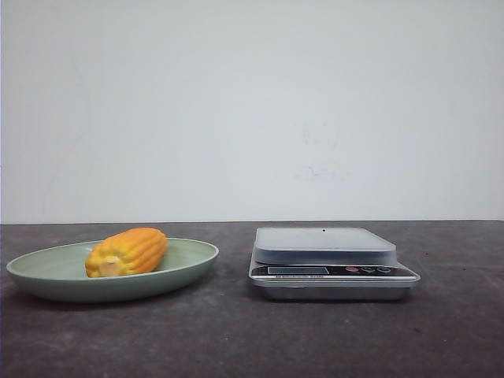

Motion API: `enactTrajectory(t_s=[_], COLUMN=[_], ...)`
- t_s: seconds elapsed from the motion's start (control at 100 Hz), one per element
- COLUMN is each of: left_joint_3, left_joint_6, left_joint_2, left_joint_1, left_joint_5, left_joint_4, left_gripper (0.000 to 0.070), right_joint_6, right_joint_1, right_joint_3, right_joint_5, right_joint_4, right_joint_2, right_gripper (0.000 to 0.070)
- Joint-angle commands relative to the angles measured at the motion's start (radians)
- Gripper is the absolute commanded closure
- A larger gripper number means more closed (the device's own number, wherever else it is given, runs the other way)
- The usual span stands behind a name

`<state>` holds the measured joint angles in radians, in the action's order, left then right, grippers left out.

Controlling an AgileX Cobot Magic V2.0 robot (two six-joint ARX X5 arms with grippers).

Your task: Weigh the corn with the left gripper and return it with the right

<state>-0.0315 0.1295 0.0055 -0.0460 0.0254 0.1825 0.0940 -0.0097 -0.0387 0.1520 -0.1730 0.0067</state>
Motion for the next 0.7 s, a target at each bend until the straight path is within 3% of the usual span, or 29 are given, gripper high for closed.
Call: enactTrajectory(t_s=[0.0, 0.69], left_joint_3=[0.016, 0.016], left_joint_6=[-0.009, -0.009], left_joint_2=[-0.001, -0.001], left_joint_1=[0.002, 0.002], left_joint_5=[0.001, 0.001], left_joint_4=[0.005, 0.005], left_gripper=[0.0689, 0.0689], right_joint_6=[0.018, 0.029], right_joint_1=[-0.002, -0.001], right_joint_3=[0.019, 0.029], right_joint_5=[-0.006, -0.036], right_joint_4=[0.012, 0.016], right_joint_2=[-0.003, -0.003], right_gripper=[0.0685, 0.0685])
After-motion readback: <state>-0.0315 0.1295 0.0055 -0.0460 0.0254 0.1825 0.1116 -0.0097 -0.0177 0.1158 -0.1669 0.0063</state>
